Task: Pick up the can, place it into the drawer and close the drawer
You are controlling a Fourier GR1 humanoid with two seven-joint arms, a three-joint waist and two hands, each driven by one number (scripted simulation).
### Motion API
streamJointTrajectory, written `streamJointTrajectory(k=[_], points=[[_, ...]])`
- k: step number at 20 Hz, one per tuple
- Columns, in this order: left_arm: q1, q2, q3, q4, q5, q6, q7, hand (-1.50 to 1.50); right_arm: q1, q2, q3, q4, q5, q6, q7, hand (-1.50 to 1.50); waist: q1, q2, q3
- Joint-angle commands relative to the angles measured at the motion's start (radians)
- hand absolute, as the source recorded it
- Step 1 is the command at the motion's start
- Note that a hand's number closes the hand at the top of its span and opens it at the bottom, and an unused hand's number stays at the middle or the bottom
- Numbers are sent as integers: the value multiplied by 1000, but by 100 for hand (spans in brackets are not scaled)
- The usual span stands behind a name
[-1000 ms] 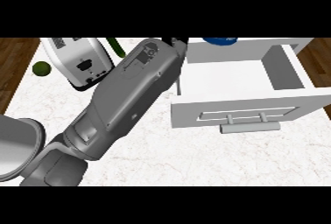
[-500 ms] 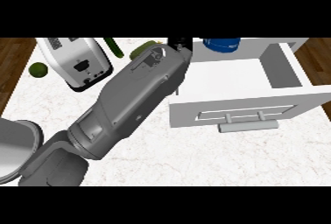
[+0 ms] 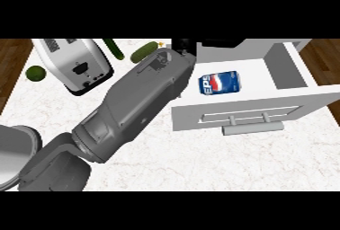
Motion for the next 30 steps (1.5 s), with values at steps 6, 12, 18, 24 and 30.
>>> streamJointTrajectory(k=[6, 12, 18, 24, 30], points=[[-6, 0, -30, 50, 66, 20, -62, -150, -23, -30, -20, -18, -32, -39, 53, -150, 6, 1, -1], [-22, 0, -59, -9, 130, 80, -51, -150, -5, 32, 4, -46, 45, 14, -25, -150, 9, -4, 0], [3, 0, -56, -25, 160, 66, -149, -150, -127, -95, -11, -58, 240, 77, -156, -150, 10, 7, 0], [-4, 0, -63, -30, 186, 81, -204, -150, -183, -78, 72, -120, 410, 60, -188, -150, 31, 4, -1], [-16, 0, -72, -39, 210, 85, -209, -150, -294, -81, 239, -87, 695, 36, -203, -150, 54, 2, -1]])
